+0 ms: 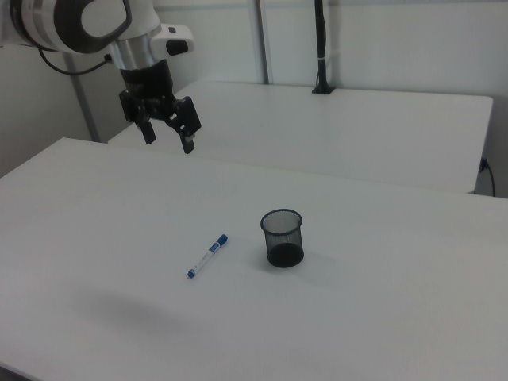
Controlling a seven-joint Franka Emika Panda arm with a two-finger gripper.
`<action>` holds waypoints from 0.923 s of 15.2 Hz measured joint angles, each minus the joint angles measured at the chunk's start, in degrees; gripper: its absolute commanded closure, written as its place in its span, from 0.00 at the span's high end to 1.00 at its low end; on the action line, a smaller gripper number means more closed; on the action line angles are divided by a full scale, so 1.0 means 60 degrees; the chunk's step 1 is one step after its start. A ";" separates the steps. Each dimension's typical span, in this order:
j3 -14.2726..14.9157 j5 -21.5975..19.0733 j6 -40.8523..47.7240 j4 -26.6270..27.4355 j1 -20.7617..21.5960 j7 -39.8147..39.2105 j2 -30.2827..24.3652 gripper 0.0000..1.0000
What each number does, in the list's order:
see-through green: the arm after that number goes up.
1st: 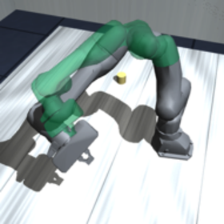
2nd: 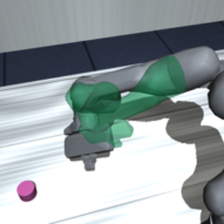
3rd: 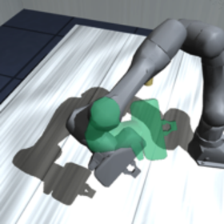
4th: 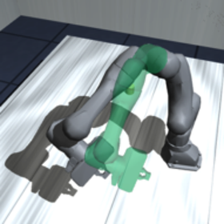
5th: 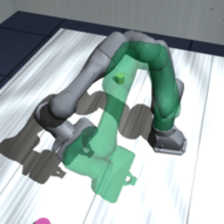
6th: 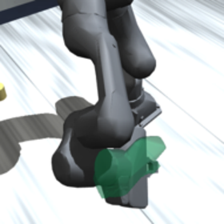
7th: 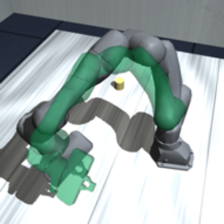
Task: Insert the marker
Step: 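Move the open gripper down over the blue-capped white marker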
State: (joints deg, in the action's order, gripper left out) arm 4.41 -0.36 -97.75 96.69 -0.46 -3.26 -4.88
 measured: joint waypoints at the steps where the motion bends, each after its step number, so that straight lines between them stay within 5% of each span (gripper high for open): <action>1: 0.0000 0.0001 0.0000 0.0005 0.0000 -0.0048 0.0001 1.00; 7: 0.0040 0.0220 -0.0076 0.0270 -0.0022 -0.2552 0.0715 1.00; 14: -0.0001 0.0542 -0.3143 0.0576 0.0164 -0.0328 0.2884 1.00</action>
State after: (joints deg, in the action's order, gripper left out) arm 4.40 2.90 -116.60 100.14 0.53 -5.24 12.43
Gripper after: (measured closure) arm 0.000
